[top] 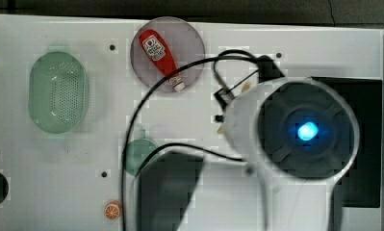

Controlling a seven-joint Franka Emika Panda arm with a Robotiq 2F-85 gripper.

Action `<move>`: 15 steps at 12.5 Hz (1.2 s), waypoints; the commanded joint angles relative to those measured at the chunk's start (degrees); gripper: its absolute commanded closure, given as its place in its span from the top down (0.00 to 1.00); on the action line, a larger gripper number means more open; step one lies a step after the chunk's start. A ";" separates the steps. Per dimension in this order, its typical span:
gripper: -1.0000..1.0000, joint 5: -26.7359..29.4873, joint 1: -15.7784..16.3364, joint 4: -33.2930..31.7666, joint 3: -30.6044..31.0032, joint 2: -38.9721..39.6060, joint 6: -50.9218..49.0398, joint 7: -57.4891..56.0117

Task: Pick banana from table and place on oven.

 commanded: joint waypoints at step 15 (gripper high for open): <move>0.27 2.68 -2.79 1.27 -29.35 22.25 19.01 -45.69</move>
